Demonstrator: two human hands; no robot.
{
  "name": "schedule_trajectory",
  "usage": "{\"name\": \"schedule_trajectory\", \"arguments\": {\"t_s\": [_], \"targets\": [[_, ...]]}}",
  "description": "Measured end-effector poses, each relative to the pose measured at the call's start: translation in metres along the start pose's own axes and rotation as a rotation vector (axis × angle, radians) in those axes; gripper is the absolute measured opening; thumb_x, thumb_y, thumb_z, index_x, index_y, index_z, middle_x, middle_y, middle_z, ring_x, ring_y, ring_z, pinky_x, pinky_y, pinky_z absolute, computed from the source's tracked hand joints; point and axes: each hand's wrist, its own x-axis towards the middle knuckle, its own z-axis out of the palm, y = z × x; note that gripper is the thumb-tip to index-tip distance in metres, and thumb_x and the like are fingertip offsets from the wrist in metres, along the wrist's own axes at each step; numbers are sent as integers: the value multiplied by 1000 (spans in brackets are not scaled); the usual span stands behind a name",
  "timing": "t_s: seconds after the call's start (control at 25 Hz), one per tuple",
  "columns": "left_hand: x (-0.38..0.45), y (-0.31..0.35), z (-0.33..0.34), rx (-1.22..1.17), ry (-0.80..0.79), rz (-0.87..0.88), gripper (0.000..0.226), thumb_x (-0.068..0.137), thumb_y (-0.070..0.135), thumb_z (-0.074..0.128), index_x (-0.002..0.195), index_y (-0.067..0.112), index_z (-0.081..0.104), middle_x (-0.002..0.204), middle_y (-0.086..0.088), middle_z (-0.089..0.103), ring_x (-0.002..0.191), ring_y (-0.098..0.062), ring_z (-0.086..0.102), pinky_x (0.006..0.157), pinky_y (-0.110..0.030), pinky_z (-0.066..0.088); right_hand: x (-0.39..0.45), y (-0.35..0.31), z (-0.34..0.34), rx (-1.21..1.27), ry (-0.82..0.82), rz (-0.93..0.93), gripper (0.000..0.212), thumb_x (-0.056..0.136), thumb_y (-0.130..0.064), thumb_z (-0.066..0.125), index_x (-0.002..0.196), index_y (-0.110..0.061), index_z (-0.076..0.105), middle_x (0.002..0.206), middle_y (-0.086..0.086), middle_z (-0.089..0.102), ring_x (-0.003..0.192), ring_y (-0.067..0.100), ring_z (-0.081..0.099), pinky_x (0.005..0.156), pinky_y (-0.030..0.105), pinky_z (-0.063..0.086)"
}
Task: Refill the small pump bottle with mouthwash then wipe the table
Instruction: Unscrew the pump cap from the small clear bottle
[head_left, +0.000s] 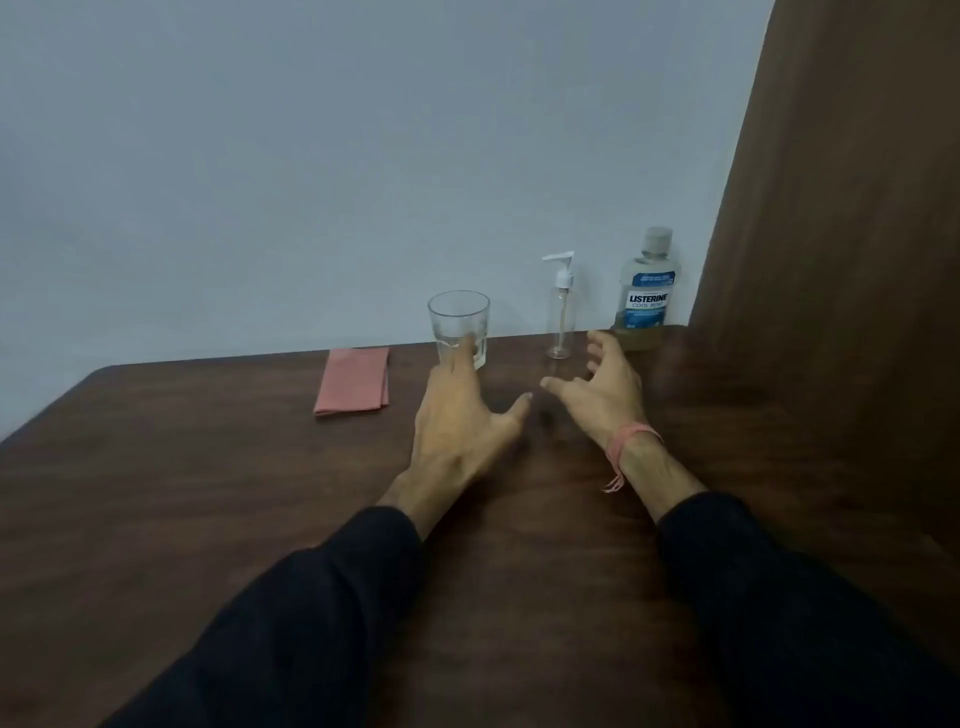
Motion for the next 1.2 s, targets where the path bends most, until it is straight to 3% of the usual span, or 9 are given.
{"name": "schedule_trajectory", "arguments": {"t_s": [0.08, 0.16, 0.28, 0.44, 0.64, 0.8, 0.92, 1.04, 1.2], "targets": [[16, 4, 17, -32, -30, 66, 97, 98, 51, 80, 177, 21, 34, 169, -3, 57, 155, -22, 55, 129, -47, 48, 14, 0, -1, -40, 14, -20, 94, 83, -15, 94, 162, -24, 43, 162, 2, 51, 122, 10, 57, 85, 3, 47], [37, 10, 34, -62, -107, 87, 83, 107, 37, 74, 177, 16, 37, 170, -4, 58, 151, -24, 61, 127, -47, 50, 30, 3, 1, -44, 21, -20, 95, 84, -14, 92, 164, -24, 42, 163, 3, 50, 143, 19, 52, 112, 23, 46], [74, 23, 60, -81, -188, 39, 77, 115, 31, 61, 181, 11, 27, 181, -11, 45, 160, -31, 53, 133, -46, 42, 51, 7, 6, -53, 11, -19, 95, 88, -7, 85, 168, -23, 36, 167, 7, 47, 152, 25, 47, 125, 39, 42], [108, 46, 74, -228, -299, -124, 83, 117, 49, 56, 184, 18, 17, 178, -12, 49, 164, -36, 49, 137, -51, 36, 59, 6, 1, -128, -114, -99, 88, 93, 4, 73, 168, -27, 39, 159, 5, 58, 145, 22, 56, 113, 26, 45], [81, 41, 47, -218, -214, -100, 56, 112, 56, 68, 155, 20, 64, 144, -2, 80, 120, -29, 81, 112, -51, 62, 24, -1, -21, 7, -348, -87, 85, 91, 24, 57, 161, -23, 50, 152, 2, 65, 140, 17, 61, 117, 35, 52], [1, 15, -5, -220, -263, 17, 56, 101, 60, 81, 146, 26, 75, 129, 8, 86, 120, -7, 82, 113, -45, 63, -40, -8, -54, 116, -497, -100, 50, 98, 21, 57, 132, -12, 73, 122, 8, 82, 117, 19, 78, 98, 24, 61], [-69, 2, -44, -225, -252, 36, 56, 95, 66, 83, 140, 33, 78, 123, 19, 87, 112, 9, 80, 109, -39, 66, -94, -32, -51, 168, -432, -270, 33, 102, 12, 59, 124, -6, 76, 118, 10, 82, 111, 22, 78, 92, 34, 65], [-112, -2, -68, -175, -192, 29, 51, 94, 68, 82, 134, 36, 80, 116, 25, 86, 114, 8, 80, 109, -42, 65, -146, -67, -23, 547, -342, -339, 27, 104, 1, 54, 121, -2, 75, 117, 15, 79, 103, 24, 76, 83, 31, 63], [-124, -6, -89, -108, -239, 54, 77, 78, 89, 68, 135, 39, 79, 110, 28, 85, 112, 13, 77, 109, -43, 66, -185, -65, 4, 533, -241, -416, 29, 97, -17, 83, 124, -16, 71, 119, 9, 77, 107, 23, 78, 87, 32, 63]]}}
